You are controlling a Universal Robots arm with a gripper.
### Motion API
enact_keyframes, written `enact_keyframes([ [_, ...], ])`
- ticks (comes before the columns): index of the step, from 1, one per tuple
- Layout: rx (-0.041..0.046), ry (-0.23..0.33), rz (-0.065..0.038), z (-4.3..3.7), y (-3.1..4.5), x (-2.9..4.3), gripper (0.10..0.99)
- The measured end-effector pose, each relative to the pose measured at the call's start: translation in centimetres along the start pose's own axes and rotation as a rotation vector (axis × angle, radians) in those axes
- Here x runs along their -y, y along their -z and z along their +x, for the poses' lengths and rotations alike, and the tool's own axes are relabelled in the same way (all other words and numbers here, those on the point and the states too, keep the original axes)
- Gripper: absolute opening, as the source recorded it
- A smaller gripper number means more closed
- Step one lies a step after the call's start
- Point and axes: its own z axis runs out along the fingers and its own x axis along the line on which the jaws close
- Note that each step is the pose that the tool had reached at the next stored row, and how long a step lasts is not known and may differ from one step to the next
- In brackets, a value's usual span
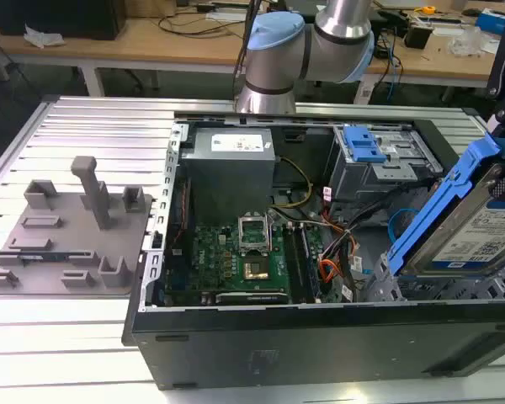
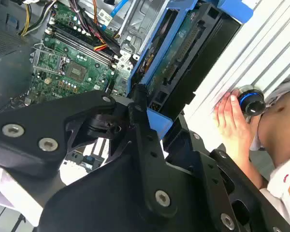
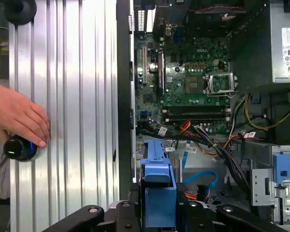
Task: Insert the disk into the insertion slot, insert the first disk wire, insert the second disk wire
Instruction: 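Insert the disk into the insertion slot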
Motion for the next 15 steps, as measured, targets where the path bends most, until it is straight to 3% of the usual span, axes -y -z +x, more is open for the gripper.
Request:
enact_keyframes([
  [9,0.0006,0.000,0.000,0.00,0.01,0.00,0.365],
  [10,0.0039,0.000,0.000,0.01,0.01,0.00,0.365],
  [15,0.0424,0.002,0.000,0.10,0.00,0.00,0.365],
])
